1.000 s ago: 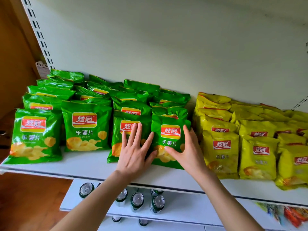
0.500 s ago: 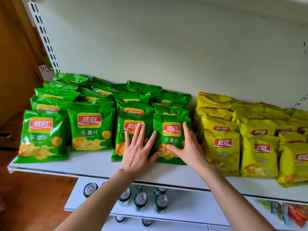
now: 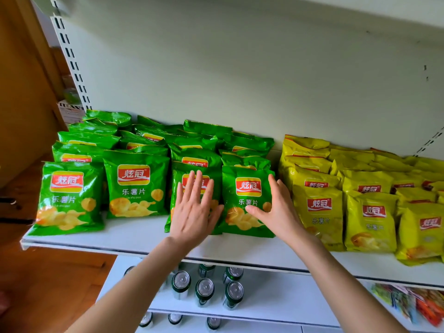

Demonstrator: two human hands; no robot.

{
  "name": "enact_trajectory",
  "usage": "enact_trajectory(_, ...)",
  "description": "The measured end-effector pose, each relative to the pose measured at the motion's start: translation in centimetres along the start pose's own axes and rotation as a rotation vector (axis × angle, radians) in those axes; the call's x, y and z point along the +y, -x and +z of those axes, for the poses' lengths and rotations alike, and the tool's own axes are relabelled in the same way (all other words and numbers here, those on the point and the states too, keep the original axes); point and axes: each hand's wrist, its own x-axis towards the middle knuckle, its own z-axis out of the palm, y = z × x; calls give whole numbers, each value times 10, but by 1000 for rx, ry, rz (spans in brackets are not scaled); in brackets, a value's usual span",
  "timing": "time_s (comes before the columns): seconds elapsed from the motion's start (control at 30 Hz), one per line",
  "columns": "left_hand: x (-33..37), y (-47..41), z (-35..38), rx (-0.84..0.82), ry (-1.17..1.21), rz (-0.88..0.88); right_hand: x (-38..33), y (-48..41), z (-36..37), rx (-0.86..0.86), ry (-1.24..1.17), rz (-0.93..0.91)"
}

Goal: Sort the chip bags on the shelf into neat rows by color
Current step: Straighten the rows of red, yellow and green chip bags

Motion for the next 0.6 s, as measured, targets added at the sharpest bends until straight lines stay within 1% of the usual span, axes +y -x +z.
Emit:
enact_trajectory(0.13,-30,-34,-29,2,5,-18,-18,-1,0,48,180,-114)
enact_trajectory(0.2,-43,-53,-44,8,4,-25,-33,-2,5,67,217,-180)
enact_trajectory(0.27,-56,-71,-53,-28,3,-32,-42,-1,17,155,242,-242)
enact_trajectory(0.4,-76,-106,-60,-78,62,53,-54,8,48,212,242,-313)
enact_trajectory(0.47,-82,-120,-60,-121,89,76,-56,13,61,248,240,-301)
enact_trajectory(0.6,-85,-142,-57,-198,102,154,-56,14,75,233,297,-173)
